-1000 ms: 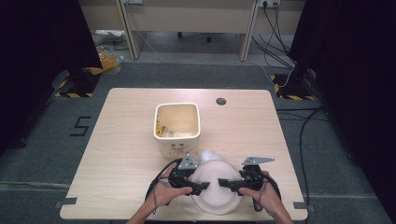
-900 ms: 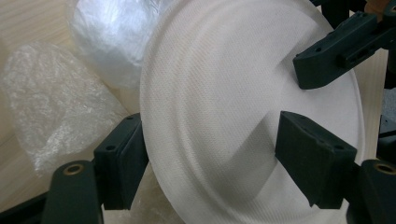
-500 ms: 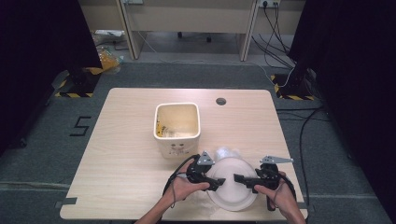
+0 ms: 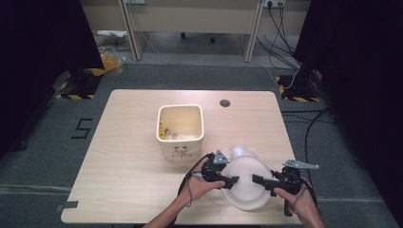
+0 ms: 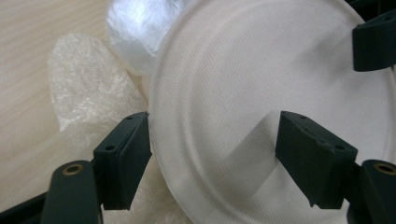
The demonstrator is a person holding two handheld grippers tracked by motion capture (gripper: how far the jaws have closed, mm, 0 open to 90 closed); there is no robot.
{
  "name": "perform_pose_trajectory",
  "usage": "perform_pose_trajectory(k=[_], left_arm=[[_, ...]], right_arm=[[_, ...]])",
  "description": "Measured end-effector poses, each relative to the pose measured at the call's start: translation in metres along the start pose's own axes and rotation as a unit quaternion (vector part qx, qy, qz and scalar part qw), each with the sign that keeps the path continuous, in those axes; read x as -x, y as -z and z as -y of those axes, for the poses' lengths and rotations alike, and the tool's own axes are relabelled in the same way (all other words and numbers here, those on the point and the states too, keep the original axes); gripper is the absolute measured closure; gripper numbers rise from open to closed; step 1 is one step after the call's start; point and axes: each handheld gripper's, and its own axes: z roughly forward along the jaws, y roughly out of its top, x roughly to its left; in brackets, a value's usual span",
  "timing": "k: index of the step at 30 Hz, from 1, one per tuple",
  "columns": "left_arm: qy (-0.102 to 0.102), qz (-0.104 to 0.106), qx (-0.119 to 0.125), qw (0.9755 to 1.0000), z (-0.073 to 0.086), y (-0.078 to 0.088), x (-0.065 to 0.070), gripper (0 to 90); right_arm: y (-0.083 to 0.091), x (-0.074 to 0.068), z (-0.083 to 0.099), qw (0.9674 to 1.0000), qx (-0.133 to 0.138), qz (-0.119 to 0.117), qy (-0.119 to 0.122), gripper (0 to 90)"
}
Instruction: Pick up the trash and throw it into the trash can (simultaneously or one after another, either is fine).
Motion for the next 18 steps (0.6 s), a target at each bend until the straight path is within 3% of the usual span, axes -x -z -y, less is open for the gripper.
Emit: perform_pose_trajectory(k=[7,12,18], left_arm=[[-0.002,-0.013,0.003,0.9999,-0.008,-0.006,0.001,26.6],[0.020,-0.005,0.020,0.9996,-0.008,0.004,-0.002,26.4],[0.024,-0.005,0.037,0.9990,-0.005,0.024,-0.004,25.7]], right_arm=[[0.012,0.005,0.002,0.9998,0.010,0.017,-0.006,32.2],[0.020,0.008,0.002,0.9995,0.021,0.023,-0.008,32.2],[0.026,0.007,0.002,0.9993,0.026,0.025,-0.010,32.2]])
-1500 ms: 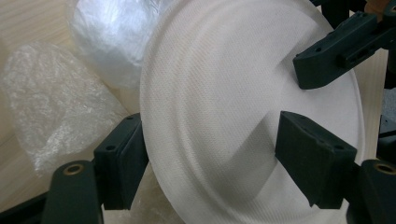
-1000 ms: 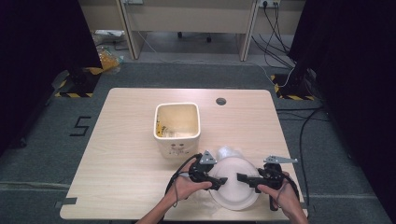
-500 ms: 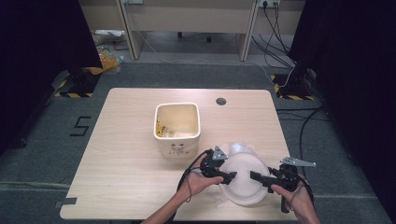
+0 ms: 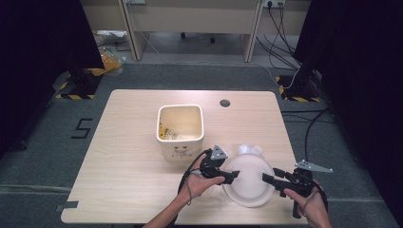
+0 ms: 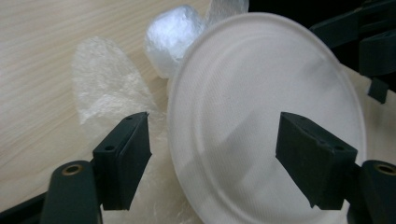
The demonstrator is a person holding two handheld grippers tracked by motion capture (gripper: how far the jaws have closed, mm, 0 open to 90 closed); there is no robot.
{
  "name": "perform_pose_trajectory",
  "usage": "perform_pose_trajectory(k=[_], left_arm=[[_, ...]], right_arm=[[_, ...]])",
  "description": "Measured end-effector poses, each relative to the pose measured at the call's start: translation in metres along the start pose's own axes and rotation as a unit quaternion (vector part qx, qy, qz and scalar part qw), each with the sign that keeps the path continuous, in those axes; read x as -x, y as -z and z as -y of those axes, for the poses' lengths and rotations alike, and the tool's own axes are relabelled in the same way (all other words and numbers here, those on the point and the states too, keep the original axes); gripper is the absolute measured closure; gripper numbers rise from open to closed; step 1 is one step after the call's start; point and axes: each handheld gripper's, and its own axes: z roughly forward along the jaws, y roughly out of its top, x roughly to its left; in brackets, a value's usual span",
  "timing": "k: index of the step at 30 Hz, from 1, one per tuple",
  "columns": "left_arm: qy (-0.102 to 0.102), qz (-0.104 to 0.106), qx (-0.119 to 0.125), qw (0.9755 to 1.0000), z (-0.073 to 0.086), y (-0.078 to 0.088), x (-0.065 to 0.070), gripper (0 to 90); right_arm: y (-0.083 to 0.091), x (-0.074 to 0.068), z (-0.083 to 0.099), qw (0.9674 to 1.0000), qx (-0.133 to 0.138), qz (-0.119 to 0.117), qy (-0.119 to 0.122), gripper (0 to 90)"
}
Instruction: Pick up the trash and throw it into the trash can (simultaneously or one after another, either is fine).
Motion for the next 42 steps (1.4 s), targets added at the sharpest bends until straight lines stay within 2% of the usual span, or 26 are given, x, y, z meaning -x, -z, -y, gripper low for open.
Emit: perform_pose_trajectory(k=[2,6,7,8,11,12,13,14,15,17,20,27,34,38,40,41,42], left_arm=[[-0.012,-0.012,-0.008,0.9998,0.007,0.012,-0.003,25.6],[-0.015,-0.035,-0.021,0.9990,0.021,0.016,-0.008,25.9],[-0.007,-0.045,-0.027,0.9986,0.032,0.014,-0.011,26.0],[-0.001,-0.044,-0.029,0.9986,0.036,0.011,-0.012,26.0],[-0.004,-0.043,-0.033,0.9985,0.040,0.006,-0.011,26.0],[-0.020,-0.050,-0.042,0.9977,0.042,0.000,-0.007,26.1],[-0.020,-0.050,-0.042,0.9977,0.042,0.000,-0.007,26.2],[-0.032,-0.060,-0.050,0.9964,0.044,-0.005,-0.004,26.5],[-0.032,-0.060,-0.050,0.9964,0.044,-0.005,-0.004,26.9],[-0.047,-0.069,-0.060,0.9947,0.047,-0.012,-0.002,27.3],[-0.050,-0.077,-0.054,0.9943,0.050,-0.014,0.001,26.9],[-0.056,-0.078,-0.052,0.9940,0.051,-0.015,0.004,27.5],[-0.057,-0.078,-0.049,0.9941,0.052,-0.014,0.004,27.5],[-0.059,-0.075,-0.049,0.9942,0.053,-0.014,0.006,27.6],[-0.062,-0.073,-0.049,0.9942,0.053,-0.014,0.006,27.9],[-0.062,-0.064,-0.046,0.9949,0.054,-0.013,0.007,28.4],[-0.062,-0.064,-0.046,0.9949,0.054,-0.013,0.007,28.4]], right_arm=[[0.004,-0.001,-0.001,1.0000,0.004,0.000,0.003,32.2],[0.010,-0.001,-0.001,0.9999,0.009,0.006,0.005,32.2],[0.010,-0.001,-0.001,0.9999,0.010,0.007,0.003,32.2],[0.010,-0.001,0.000,0.9999,0.011,0.008,0.003,32.2],[0.009,-0.002,0.000,1.0000,0.006,0.008,0.003,32.2],[0.007,-0.003,-0.001,1.0000,0.001,0.004,0.004,32.3],[0.007,-0.003,-0.001,1.0000,0.001,0.004,0.004,32.3],[0.005,-0.003,-0.001,1.0000,0.000,0.004,0.005,32.6],[0.005,-0.003,-0.001,1.0000,-0.002,0.004,0.005,33.2],[0.004,-0.004,0.000,1.0000,-0.005,0.000,0.008,33.7],[0.003,-0.006,0.000,0.9999,-0.004,-0.009,0.008,35.8],[0.006,-0.018,-0.006,0.9994,0.002,-0.021,0.028,40.2],[-0.004,-0.025,-0.008,0.9990,-0.011,-0.028,0.034,47.2],[-0.009,-0.029,-0.010,0.9986,-0.008,-0.041,0.032,59.2],[-0.009,-0.030,-0.010,0.9985,-0.007,-0.045,0.030,61.4],[-0.007,-0.031,-0.012,0.9981,0.004,-0.053,0.030,65.8],[-0.007,-0.031,-0.012,0.9981,0.004,-0.053,0.030,65.8]])
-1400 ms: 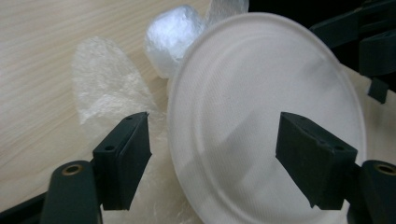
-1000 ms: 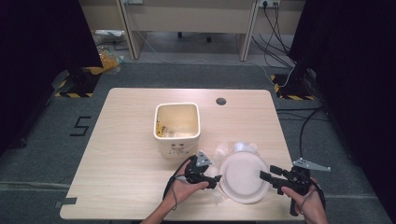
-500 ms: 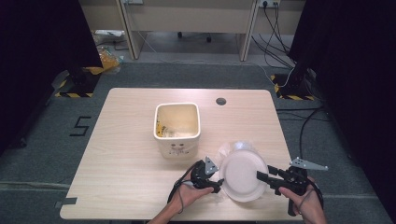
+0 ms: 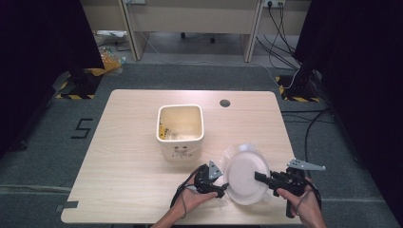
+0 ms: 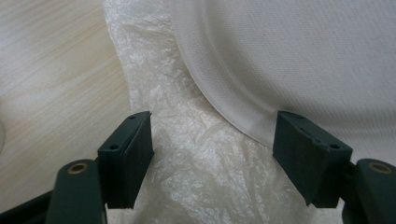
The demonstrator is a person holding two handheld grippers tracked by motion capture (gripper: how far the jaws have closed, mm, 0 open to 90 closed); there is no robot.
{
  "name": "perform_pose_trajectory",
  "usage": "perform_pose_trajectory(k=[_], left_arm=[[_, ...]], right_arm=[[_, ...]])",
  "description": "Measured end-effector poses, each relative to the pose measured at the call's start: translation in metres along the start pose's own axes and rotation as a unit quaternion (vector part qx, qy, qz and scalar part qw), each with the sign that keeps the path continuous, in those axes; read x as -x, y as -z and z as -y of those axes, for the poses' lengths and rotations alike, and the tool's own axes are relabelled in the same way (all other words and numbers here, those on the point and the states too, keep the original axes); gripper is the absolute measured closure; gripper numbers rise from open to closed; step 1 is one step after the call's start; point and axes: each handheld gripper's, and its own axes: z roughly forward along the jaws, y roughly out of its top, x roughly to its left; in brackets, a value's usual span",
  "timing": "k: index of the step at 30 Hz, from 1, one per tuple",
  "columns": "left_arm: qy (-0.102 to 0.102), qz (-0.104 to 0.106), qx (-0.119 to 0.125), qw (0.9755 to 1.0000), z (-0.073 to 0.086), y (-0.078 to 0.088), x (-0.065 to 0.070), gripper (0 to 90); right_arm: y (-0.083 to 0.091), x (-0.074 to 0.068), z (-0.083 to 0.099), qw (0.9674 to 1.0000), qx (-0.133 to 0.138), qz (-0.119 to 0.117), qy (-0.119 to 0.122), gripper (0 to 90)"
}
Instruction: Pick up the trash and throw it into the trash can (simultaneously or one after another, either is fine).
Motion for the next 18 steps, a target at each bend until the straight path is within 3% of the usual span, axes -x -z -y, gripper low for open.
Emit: perform_pose_trajectory(k=[8,13,18], left_arm=[[0.000,-0.006,0.008,1.0000,0.001,0.016,-0.005,28.4],[0.001,-0.006,0.007,1.0000,0.013,0.036,-0.011,28.1],[0.004,-0.011,-0.001,0.9999,0.026,0.051,-0.023,28.0]], right_arm=[[0.007,-0.002,-0.003,0.9983,0.030,-0.046,-0.019,75.3],[0.009,-0.009,-0.006,0.9942,0.046,-0.094,-0.026,82.0],[0.012,-0.017,-0.014,0.9909,0.061,-0.117,-0.027,83.2]])
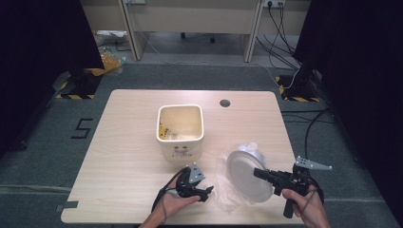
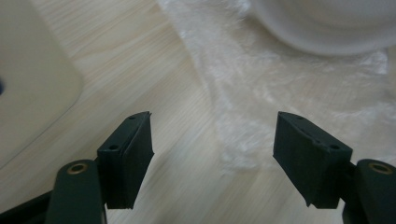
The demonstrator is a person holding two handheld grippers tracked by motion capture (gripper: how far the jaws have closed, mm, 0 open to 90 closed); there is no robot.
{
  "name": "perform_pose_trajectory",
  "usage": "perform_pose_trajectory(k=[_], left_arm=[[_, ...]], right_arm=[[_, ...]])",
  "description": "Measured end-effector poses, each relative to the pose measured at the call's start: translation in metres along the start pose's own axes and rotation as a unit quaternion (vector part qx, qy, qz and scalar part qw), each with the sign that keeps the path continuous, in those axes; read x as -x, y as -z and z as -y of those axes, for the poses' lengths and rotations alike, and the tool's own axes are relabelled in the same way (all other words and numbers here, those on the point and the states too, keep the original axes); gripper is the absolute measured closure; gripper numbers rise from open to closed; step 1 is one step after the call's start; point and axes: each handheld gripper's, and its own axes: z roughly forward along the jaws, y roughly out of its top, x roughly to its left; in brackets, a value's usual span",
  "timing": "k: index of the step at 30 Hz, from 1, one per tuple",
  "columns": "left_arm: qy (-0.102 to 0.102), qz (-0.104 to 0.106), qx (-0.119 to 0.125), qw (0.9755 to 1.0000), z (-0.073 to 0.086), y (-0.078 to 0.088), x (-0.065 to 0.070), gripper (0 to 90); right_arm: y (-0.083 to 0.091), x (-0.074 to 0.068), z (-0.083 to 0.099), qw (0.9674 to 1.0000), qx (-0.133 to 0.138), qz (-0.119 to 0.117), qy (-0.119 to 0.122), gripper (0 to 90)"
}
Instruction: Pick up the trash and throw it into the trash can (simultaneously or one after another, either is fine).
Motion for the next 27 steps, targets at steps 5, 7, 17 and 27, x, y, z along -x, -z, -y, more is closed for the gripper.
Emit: perform_pose_trajectory(k=[5,7,17,27], left_arm=[[0.018,-0.003,0.003,0.9998,0.015,0.020,-0.015,27.8],[0.019,-0.008,0.005,0.9998,0.019,0.027,-0.018,27.8],[0.054,-0.044,0.002,0.9976,0.048,0.056,-0.046,27.4],[0.077,-0.082,-0.001,0.9937,0.065,0.069,-0.069,24.8]], right_arm=[[-0.002,-0.004,-0.007,0.9999,0.009,-0.009,0.004,83.4],[-0.003,-0.006,-0.013,0.9996,0.018,-0.021,0.003,83.4],[-0.008,-0.006,-0.040,0.9990,0.032,-0.029,0.008,83.4],[-0.016,0.001,-0.055,0.9987,0.038,-0.033,0.000,83.4]])
